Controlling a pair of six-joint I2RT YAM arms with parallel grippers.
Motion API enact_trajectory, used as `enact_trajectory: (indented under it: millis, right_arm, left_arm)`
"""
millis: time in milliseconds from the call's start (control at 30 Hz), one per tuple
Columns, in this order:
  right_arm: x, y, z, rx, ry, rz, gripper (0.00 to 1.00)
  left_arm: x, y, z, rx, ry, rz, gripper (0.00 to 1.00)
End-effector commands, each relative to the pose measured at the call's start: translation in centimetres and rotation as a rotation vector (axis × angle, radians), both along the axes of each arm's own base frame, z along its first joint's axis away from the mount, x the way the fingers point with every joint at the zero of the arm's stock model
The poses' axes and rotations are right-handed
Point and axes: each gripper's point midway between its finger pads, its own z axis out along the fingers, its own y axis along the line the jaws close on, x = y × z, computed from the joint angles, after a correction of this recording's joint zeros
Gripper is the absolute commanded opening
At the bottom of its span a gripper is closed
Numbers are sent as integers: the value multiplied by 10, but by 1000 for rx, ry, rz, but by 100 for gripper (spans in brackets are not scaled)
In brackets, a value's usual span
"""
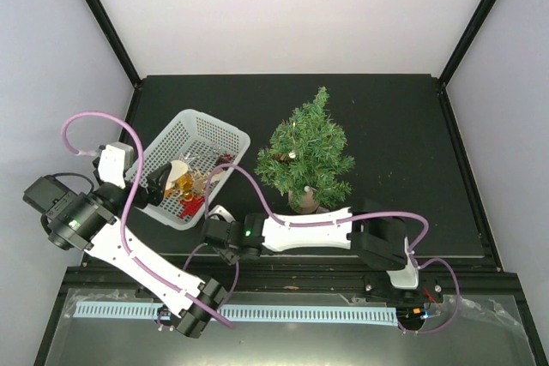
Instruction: Decorate the small christmas tree
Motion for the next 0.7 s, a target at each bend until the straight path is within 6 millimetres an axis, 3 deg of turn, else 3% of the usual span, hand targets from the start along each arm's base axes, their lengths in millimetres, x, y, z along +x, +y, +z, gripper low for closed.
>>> enact_trajectory:
  millis: [0,133,400,533,667]
  right_arm:
    - [28,-14,34,59,-73,-79,70]
    - [16,-20,48,99,-34,-35,79]
    - [-46,-15,57,165,131,264,83]
    - [-43,-19,58,178,116,236,83]
    - [-25,-33,46,108,56,125,82]
  left_arm:
    - [-2,-6,4,-8,-10,-15,99]
    - [-1,-3,3,-2,-1,-10,99]
    - [4,3,-6,-63,30,-26,99]
    - [2,-3,-8,-60,26,-41,99]
    - [1,-4,-6,-54,31,-35,99]
